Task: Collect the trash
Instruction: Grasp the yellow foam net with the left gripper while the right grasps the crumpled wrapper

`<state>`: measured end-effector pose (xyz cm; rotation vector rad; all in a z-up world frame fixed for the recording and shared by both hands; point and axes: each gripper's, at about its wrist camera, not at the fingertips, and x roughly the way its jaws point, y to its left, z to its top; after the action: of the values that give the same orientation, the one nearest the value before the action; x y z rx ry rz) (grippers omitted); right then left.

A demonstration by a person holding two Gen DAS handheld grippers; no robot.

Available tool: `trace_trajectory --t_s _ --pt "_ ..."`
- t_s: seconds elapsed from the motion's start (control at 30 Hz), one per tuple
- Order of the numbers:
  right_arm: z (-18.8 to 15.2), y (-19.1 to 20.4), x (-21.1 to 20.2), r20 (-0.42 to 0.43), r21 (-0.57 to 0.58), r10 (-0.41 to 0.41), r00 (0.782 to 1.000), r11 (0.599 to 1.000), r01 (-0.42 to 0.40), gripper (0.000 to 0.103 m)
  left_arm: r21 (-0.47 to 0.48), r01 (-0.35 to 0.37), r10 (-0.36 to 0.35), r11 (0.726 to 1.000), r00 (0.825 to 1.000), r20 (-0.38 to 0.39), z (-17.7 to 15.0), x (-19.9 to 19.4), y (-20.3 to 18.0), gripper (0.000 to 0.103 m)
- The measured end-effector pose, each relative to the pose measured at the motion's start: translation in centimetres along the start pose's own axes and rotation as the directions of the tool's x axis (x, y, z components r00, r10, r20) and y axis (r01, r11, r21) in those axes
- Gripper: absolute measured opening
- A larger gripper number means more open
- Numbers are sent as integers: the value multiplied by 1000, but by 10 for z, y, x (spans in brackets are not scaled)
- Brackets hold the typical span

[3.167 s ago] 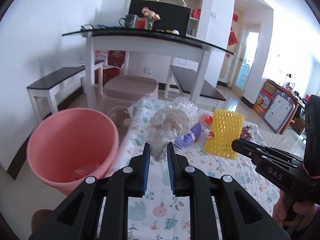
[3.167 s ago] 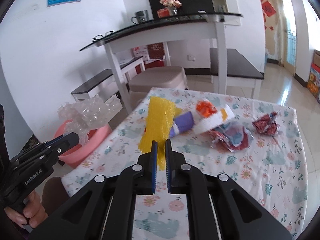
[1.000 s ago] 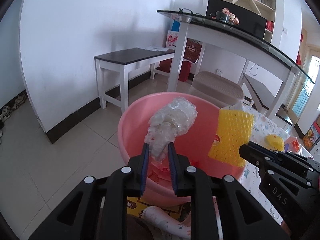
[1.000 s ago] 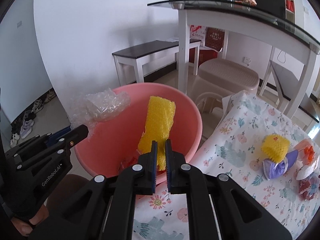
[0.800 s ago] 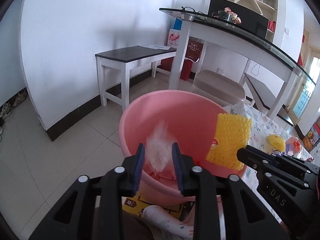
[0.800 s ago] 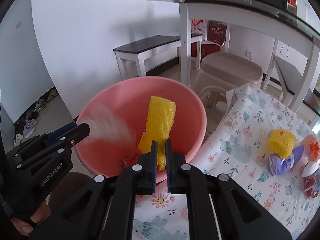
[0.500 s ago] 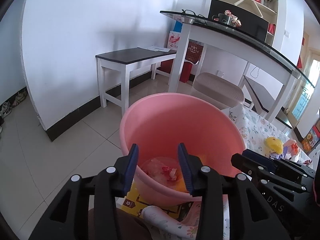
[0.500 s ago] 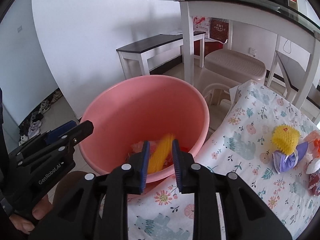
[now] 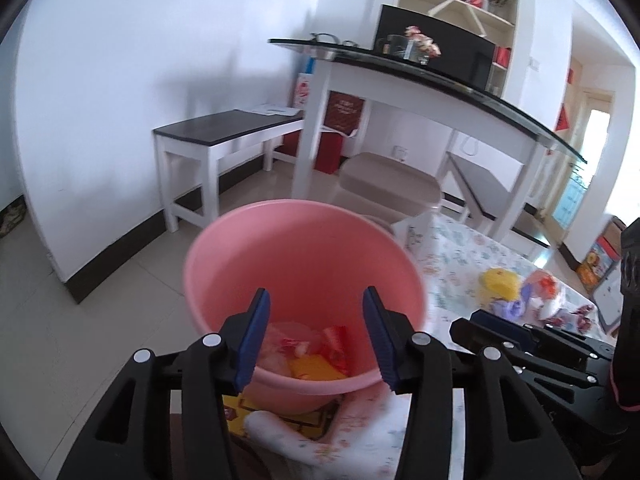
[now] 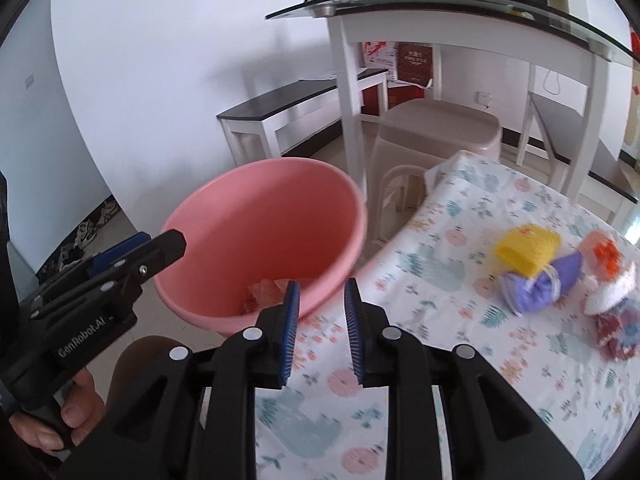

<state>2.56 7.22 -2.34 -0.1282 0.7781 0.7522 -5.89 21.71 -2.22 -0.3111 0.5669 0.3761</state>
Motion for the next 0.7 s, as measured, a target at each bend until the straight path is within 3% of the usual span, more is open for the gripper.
trace_trajectory --t_s 0.33,0.7 --pt "-22 -56 -42 35 72 -105 994 992 102 23 74 116 -114 990 993 -32 -1 3 -55 47" --pt "-41 -136 -79 54 182 -237 970 957 224 23 165 221 -206 961 973 -103 5 29 -131 47"
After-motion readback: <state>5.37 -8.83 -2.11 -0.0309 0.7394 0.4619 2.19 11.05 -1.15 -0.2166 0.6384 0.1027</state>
